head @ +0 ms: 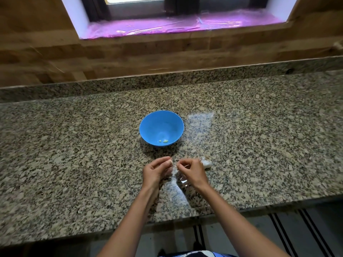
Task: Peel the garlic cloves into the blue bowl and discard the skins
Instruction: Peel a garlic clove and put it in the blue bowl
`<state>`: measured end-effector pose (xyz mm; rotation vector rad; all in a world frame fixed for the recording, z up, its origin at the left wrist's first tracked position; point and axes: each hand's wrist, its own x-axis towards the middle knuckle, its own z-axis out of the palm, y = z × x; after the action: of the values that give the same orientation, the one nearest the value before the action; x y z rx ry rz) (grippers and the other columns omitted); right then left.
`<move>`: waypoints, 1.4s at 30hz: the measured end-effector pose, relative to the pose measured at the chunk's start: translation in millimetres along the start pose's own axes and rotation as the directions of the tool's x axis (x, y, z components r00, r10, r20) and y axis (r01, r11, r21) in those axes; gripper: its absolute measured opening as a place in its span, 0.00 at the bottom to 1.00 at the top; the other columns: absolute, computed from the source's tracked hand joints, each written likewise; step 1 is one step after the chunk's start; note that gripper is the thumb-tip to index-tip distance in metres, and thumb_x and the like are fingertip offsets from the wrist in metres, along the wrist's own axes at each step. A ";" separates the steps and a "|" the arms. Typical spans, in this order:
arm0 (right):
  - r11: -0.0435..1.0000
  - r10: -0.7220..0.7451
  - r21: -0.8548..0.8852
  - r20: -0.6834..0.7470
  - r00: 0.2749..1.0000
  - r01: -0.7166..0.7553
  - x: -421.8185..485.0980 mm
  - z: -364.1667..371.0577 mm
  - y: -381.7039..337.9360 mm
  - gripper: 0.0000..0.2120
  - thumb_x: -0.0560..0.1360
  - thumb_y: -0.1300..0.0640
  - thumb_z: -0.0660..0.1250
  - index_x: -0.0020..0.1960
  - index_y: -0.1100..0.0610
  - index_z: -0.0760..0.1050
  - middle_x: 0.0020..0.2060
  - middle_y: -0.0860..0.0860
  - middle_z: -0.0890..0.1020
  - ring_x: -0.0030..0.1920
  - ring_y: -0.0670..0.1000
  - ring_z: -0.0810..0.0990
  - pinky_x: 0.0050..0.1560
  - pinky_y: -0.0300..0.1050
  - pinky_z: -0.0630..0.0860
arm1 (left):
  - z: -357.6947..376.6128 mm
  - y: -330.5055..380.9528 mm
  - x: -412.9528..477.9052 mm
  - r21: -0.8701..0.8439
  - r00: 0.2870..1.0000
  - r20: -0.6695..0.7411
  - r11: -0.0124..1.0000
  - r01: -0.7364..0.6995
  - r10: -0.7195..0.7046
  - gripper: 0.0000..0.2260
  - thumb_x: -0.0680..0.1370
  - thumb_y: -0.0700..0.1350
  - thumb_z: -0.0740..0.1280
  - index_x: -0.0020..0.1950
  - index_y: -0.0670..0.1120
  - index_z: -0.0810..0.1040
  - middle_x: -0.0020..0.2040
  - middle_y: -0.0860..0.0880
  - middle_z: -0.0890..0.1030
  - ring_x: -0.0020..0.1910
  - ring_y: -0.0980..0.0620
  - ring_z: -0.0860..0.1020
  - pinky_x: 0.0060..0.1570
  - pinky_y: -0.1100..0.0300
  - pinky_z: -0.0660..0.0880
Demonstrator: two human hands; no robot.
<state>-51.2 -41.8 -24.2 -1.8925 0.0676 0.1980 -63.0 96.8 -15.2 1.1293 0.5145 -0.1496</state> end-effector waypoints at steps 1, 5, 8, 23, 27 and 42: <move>1.000 -0.002 -0.013 0.010 1.000 0.002 -0.8 1.0 0.9 0.06 0.74 0.61 0.67 0.40 0.53 0.80 0.33 0.47 0.81 0.34 0.48 0.80 0.36 0.44 0.80 | -0.3 0.2 -0.2 -0.063 1.000 0.001 0.998 0.016 -0.016 0.08 0.71 0.31 0.70 0.48 0.37 0.81 0.44 0.41 0.84 0.38 0.49 0.83 0.40 0.61 0.81; 0.999 0.009 -0.052 -0.013 1.000 -0.010 -2.4 2.7 5.5 0.05 0.74 0.60 0.67 0.40 0.55 0.81 0.34 0.48 0.82 0.36 0.48 0.81 0.40 0.47 0.80 | -1.6 1.3 -0.5 -0.303 0.998 -0.024 0.952 0.044 -0.054 0.08 0.72 0.29 0.66 0.50 0.34 0.78 0.39 0.42 0.84 0.35 0.51 0.83 0.39 0.63 0.81; 0.997 0.036 -0.066 -0.057 0.998 -0.040 -3.1 2.1 10.3 0.07 0.76 0.57 0.66 0.42 0.58 0.81 0.34 0.49 0.81 0.33 0.47 0.78 0.40 0.49 0.79 | -5.4 1.5 -0.8 -0.307 0.999 -0.004 0.951 0.042 -0.046 0.07 0.73 0.27 0.65 0.48 0.35 0.78 0.39 0.41 0.84 0.36 0.51 0.83 0.40 0.63 0.81; 0.988 -0.099 -0.123 -0.078 0.992 0.089 -6.5 10.5 4.5 0.08 0.72 0.59 0.71 0.50 0.60 0.82 0.43 0.53 0.85 0.42 0.47 0.83 0.48 0.44 0.80 | -4.0 -10.5 -1.1 0.279 0.978 0.030 0.937 -0.208 0.208 0.07 0.71 0.32 0.71 0.49 0.37 0.82 0.44 0.42 0.84 0.41 0.48 0.83 0.42 0.62 0.80; 0.976 -0.152 -0.169 -0.089 0.984 0.135 -6.9 9.5 3.1 0.09 0.73 0.61 0.69 0.52 0.61 0.81 0.46 0.54 0.85 0.45 0.49 0.82 0.50 0.45 0.79 | -3.9 -6.4 1.6 0.307 0.979 0.076 0.930 -0.204 0.190 0.06 0.72 0.32 0.71 0.47 0.38 0.82 0.42 0.41 0.84 0.38 0.51 0.83 0.40 0.64 0.79; 0.980 -0.102 -0.174 -0.007 0.995 0.100 -4.3 2.9 2.1 0.10 0.72 0.51 0.69 0.49 0.56 0.83 0.40 0.51 0.85 0.38 0.47 0.82 0.42 0.49 0.81 | -5.4 -0.1 1.4 0.330 0.988 0.147 0.939 -0.094 0.047 0.10 0.72 0.37 0.71 0.53 0.37 0.82 0.43 0.44 0.85 0.39 0.50 0.83 0.39 0.62 0.80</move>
<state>-56.1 -40.0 -26.4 -2.0660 -0.0363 0.1227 -63.6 101.7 -17.7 1.4586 0.3306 -0.2581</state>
